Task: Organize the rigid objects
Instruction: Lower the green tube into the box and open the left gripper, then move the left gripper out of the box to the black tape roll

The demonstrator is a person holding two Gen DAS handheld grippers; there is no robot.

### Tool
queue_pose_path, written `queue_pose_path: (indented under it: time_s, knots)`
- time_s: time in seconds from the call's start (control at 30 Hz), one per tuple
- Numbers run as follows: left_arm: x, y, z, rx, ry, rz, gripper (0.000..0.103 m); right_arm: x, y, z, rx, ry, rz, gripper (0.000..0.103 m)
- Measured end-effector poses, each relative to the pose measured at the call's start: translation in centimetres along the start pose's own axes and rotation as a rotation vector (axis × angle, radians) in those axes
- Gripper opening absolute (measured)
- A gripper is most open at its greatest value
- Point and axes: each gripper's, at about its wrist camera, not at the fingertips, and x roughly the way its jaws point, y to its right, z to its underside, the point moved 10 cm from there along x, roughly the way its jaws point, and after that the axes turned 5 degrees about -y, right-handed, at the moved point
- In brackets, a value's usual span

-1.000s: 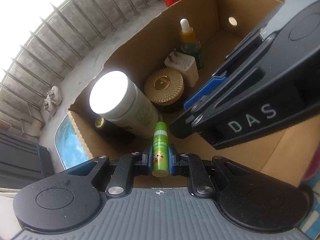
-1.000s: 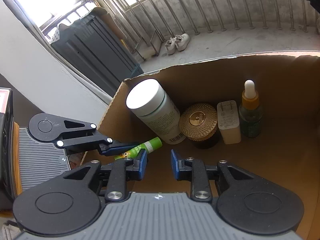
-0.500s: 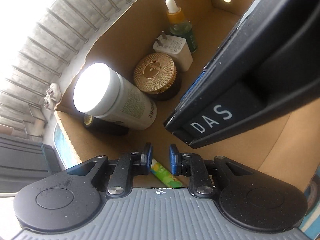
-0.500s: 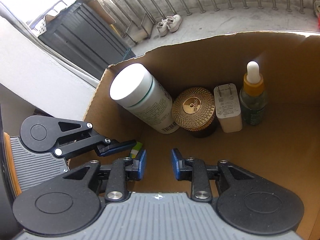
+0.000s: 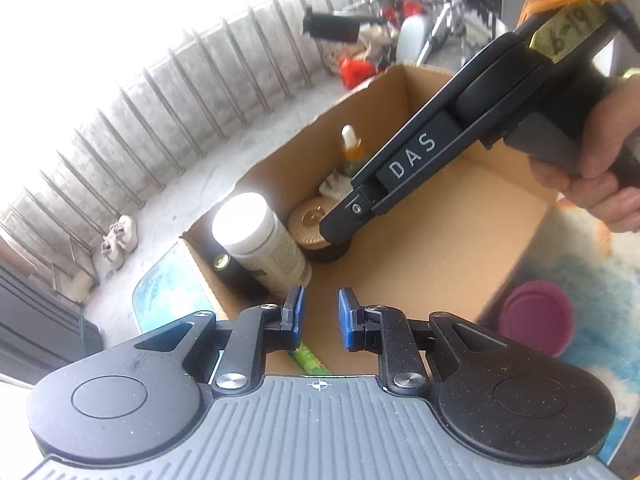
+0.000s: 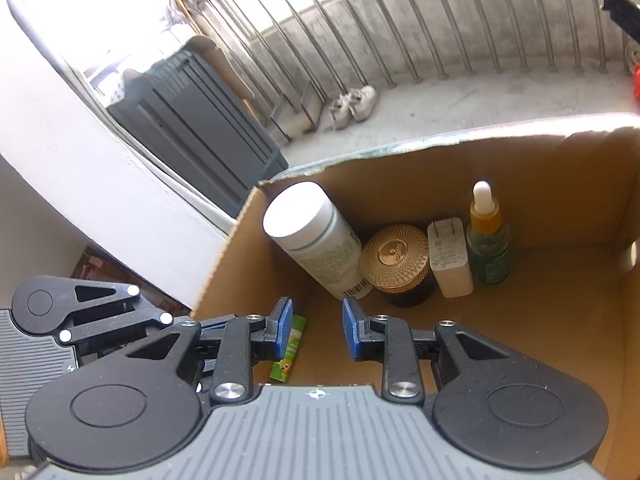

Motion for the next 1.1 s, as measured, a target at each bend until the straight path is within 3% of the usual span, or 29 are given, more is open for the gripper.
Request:
queue_pose_path:
  time_s: [0.13, 0.3, 0.4, 0.47, 0.53, 0.77, 0.93, 1.1]
  knots:
    - [-4.2, 3.1, 1.0, -0.081, 0.120, 0.071, 0.020, -5.3, -2.0, 1.0, -0.066, 0.083, -0.009, 0.030]
    - [-6.0, 8.0, 1.8, -0.148, 0.184, 0.182, 0.025, -9.9, -3.0, 3.8, -0.088, 0.154, -0.018, 0.032]
    - [-5.0, 8.8, 3.8, -0.151, 0.204, 0.188, 0.038, -11.7, -2.5, 5.8, -0.099, 0.173, 0.013, 0.039]
    - [-4.4, 9.2, 5.1, -0.151, 0.217, 0.169, 0.038, -12.5, -1.7, 7.6, -0.086, 0.183, 0.029, 0.040]
    - [-3.2, 9.1, 6.2, -0.175, 0.212, 0.156, 0.038, -12.8, -0.8, 9.4, -0.055, 0.185, 0.020, 0.040]
    - [-0.9, 8.3, 9.6, -0.399, 0.193, 0.203, 0.038, -10.2, 3.0, 15.2, 0.095, 0.145, 0.009, 0.040]
    - [-0.5, 7.9, 10.2, -0.415, 0.201, 0.172, 0.038, -8.5, 3.5, 17.1, 0.147, 0.130, -0.025, 0.040]
    - [0.6, 8.2, 10.6, -0.432, 0.171, 0.213, 0.038, -6.6, 2.6, 18.6, 0.129, 0.100, -0.025, 0.040]
